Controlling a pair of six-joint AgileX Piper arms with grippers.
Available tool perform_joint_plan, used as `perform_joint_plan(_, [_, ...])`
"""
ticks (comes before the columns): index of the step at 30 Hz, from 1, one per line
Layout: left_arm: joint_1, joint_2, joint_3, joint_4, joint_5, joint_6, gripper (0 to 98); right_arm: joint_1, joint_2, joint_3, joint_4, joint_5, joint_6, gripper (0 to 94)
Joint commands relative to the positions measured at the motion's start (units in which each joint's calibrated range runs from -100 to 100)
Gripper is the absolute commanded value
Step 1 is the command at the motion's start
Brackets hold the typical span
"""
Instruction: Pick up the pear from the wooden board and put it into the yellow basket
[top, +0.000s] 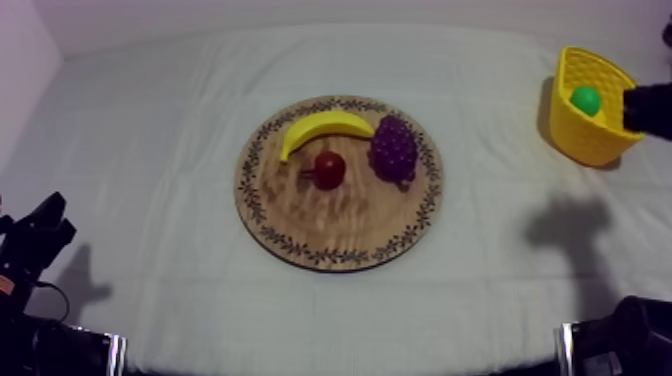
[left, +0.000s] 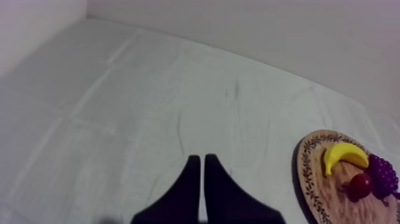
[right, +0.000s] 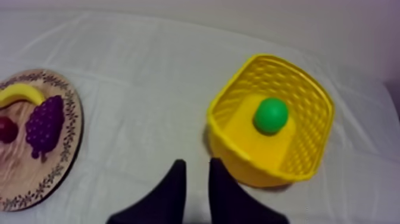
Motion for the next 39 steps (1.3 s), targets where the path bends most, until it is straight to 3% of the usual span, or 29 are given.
perform_joint_plan(1, [0.0, -0.02, -0.05, -0.01, 0.01, 0.01, 0.1, -1.84, -12.17, 12.13, 0.44, -2.08, -0.6, 9.0])
perform_joint_plan(7, [0.0, -0.02, -0.05, -0.01, 0.01, 0.01, 0.1, -4.7, -25.19, 24.25, 1.44, -5.09, -1.4, 3.5])
perform_joint_plan(13, [0.0, -0.02, -0.05, -0.01, 0.01, 0.01, 0.1, -6.18, -33.2, 30.69, 3.94, -3.17, -3.91, 2.4])
perform_joint_plan(19, [0.0, -0.02, -0.05, -0.01, 0.01, 0.01, 0.1, -8.8, -39.77, 34.19, 10.84, -3.0, -14.32, 4.8])
perform_joint_plan(23, [0.0, -0.02, -0.05, -0.01, 0.01, 0.01, 0.1, -9.38, -41.52, 36.27, 14.42, -7.36, -20.18, 9.1])
perform_joint_plan(32, [0.0, -0.02, -0.05, -0.01, 0.01, 0.01, 0.1, -9.44, -42.06, 37.35, 16.11, -10.12, -10.14, 1.1])
perform_joint_plan(39, [0.0, -0.02, -0.05, -0.01, 0.01, 0.01, 0.1, -9.81, -42.08, 37.41, 16.17, -10.22, -10.48, 0.4])
